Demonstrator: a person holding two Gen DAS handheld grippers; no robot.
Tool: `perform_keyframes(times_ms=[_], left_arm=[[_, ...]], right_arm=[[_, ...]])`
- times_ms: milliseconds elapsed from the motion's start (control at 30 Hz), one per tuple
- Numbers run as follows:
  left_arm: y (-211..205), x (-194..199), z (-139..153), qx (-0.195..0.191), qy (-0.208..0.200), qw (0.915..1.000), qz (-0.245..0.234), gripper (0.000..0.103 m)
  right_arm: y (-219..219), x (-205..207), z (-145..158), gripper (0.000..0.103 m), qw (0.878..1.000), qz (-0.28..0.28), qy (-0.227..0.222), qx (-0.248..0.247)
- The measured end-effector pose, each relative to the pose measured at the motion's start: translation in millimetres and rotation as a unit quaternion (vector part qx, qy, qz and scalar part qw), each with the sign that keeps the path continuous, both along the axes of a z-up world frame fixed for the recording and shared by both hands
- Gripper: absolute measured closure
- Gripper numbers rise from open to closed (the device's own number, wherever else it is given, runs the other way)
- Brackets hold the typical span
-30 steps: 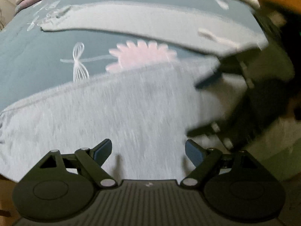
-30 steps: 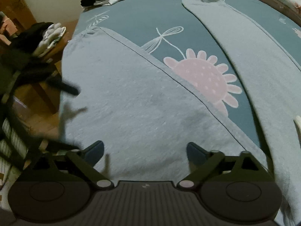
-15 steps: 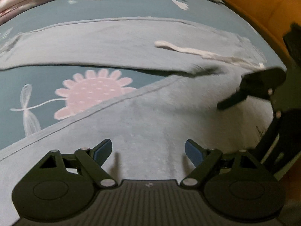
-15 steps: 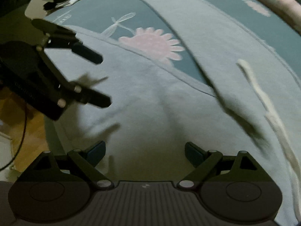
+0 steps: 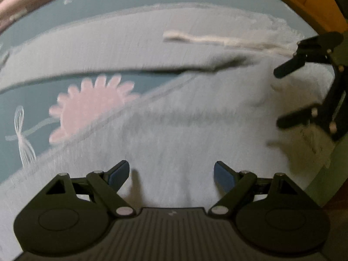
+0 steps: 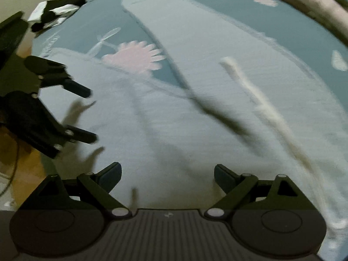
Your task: Fold clothes
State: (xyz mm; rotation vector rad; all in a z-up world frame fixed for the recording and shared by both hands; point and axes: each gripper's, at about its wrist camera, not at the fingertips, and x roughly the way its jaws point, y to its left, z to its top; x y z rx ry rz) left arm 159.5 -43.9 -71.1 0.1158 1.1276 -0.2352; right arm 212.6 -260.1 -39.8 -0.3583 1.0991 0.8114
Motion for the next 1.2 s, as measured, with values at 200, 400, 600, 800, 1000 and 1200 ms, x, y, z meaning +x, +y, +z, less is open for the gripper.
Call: perform_keyframes(times_ms=[200,400,600,800,1000,1200], left_arm=[[-38.6,38.4,20.7,0.018,-0.024,0.9992,-0.026,0.024],[-81.2,91.3,37.2,0.042,-0.037,0.9954,-0.078,0.031],[-127.6,146.3,40.8,0.07,-0.038,0.9895,-0.12,0.051],[-171.9,188.9,27.6,0.073,-0.039,0.9888,-0.124,0.054],[-202.9,213.0,10.9,0.074,-0.035,0.9888,-0.124,0.054],[-215.4,223.8,-10.9,0.066,-0.019,0.9888,-0.133,0.054]], right_arm=[[-81.7,53.5,24.4,0.009,0.997,-0.04,-0.04,-0.047],[-168.3,104.4,41.2,0.014,0.991,-0.052,-0.084,-0.094],[-223.0,150.1,32.7,0.025,0.99,-0.054,-0.091,-0.094],[-241.0,181.1,10.1,0.035,0.993,-0.088,-0.064,-0.04],[-233.1,185.4,-7.7,0.035,0.994,-0.106,-0.033,0.02],[-214.0,183.6,-35.2,0.035,0.993,-0.111,0.01,0.036]])
